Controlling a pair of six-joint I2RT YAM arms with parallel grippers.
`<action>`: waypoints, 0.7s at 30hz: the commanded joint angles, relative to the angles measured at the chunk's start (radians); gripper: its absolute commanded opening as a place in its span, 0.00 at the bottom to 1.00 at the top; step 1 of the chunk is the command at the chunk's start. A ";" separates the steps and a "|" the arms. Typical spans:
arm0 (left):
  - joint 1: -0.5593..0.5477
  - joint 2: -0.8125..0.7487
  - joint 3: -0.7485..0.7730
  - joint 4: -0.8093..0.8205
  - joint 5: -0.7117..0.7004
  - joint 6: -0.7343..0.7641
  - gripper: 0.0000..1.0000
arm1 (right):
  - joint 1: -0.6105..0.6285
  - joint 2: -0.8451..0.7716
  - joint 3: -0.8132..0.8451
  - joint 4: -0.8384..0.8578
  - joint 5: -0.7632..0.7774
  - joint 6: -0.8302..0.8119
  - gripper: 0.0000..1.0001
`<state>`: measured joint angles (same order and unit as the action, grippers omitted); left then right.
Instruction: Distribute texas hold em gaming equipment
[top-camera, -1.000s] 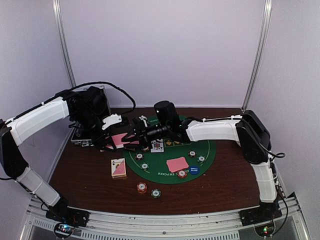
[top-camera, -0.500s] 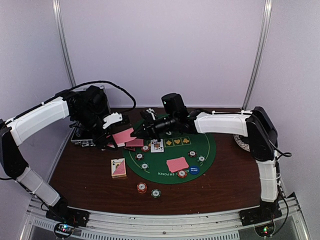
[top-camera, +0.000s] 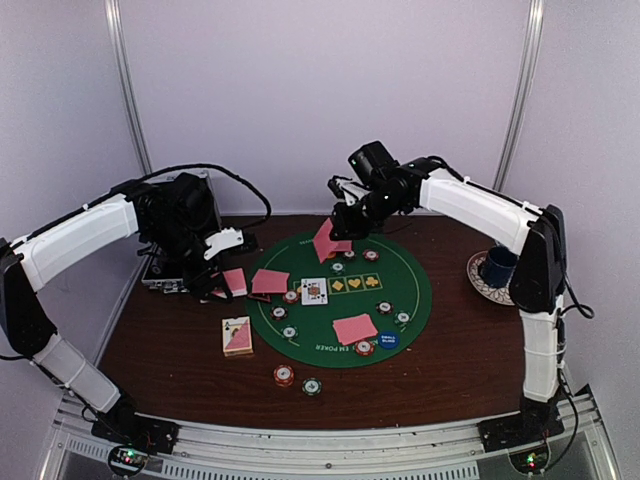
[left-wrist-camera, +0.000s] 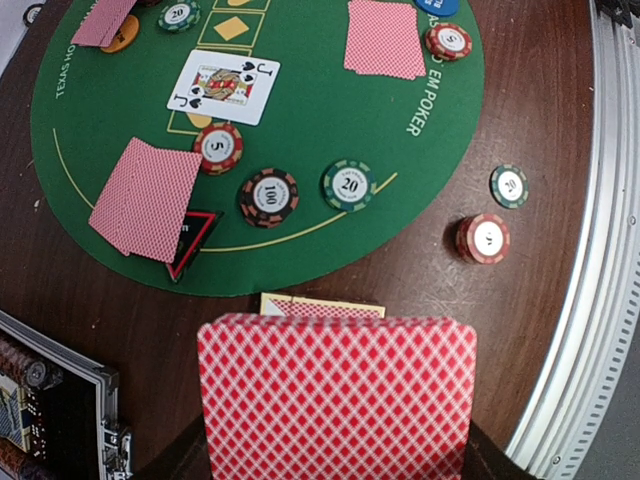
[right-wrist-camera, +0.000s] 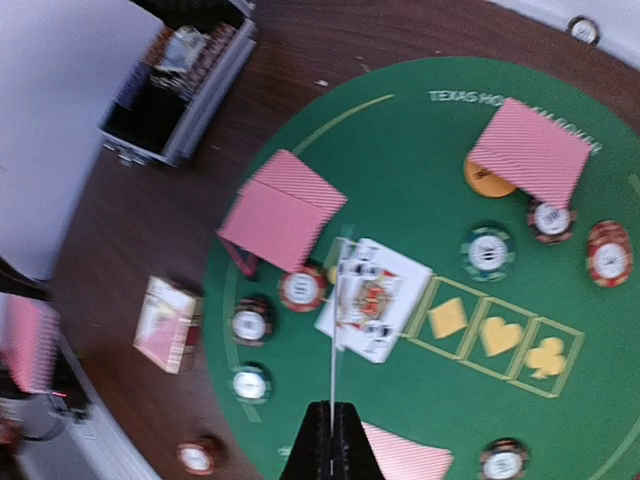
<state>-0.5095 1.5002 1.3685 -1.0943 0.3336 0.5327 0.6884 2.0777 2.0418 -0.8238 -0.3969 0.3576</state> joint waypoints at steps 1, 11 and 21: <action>0.006 -0.013 0.005 0.005 0.009 0.010 0.00 | 0.114 0.021 -0.046 -0.089 0.570 -0.399 0.00; 0.006 -0.013 0.009 -0.002 0.009 0.010 0.00 | 0.273 0.106 -0.242 0.357 1.100 -0.895 0.00; 0.006 -0.018 0.007 -0.004 0.008 0.011 0.00 | 0.291 0.189 -0.304 0.418 1.115 -0.931 0.11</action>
<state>-0.5095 1.5002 1.3685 -1.1015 0.3332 0.5327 0.9733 2.2517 1.7664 -0.4641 0.6643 -0.5396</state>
